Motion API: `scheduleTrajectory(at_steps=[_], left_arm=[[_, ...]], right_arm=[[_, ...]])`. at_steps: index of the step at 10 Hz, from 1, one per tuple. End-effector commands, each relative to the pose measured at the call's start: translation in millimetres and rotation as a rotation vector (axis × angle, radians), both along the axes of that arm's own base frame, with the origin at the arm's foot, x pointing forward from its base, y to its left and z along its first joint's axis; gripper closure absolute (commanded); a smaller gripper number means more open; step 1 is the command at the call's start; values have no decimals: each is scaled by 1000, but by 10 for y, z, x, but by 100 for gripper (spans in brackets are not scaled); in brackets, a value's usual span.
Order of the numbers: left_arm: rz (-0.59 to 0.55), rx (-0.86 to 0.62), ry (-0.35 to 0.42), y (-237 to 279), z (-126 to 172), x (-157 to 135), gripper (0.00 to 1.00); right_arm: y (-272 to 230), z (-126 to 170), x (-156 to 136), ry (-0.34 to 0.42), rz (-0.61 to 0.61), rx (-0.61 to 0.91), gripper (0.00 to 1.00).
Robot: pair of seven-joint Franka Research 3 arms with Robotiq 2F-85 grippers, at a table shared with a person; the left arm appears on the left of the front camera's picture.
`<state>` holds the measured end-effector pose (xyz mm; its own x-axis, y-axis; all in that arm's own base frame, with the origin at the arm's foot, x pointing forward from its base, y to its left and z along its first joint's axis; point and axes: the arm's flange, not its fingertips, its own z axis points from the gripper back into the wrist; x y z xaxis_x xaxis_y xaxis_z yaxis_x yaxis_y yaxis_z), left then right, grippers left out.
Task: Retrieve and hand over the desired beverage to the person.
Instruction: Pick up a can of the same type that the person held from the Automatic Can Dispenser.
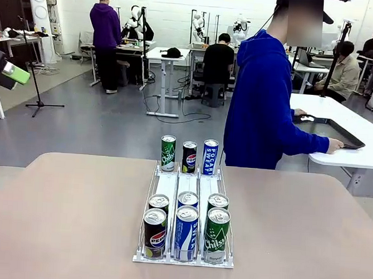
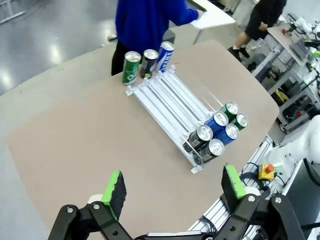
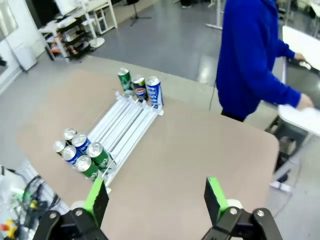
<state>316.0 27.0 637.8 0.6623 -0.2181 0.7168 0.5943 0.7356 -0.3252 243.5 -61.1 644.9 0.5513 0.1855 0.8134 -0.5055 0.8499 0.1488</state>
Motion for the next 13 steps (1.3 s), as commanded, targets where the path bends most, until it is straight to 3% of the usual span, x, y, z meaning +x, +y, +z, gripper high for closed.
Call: scheduleTrajectory(at_steps=[1,2,3,13], left_arm=[[50,-9,22,-75,-11,67,0],[36,-31,18,-63,-43,74,0],[21,6,9,13,-16,20,0],[21,6,9,13,-16,20,0]], right_arm=[[-77,-45,47,38,-16,68,0],[-59,-132,110,65,-2,49,0],[-87,-6,-13,9,-18,22,0],[-87,-6,-13,9,-18,22,0]])
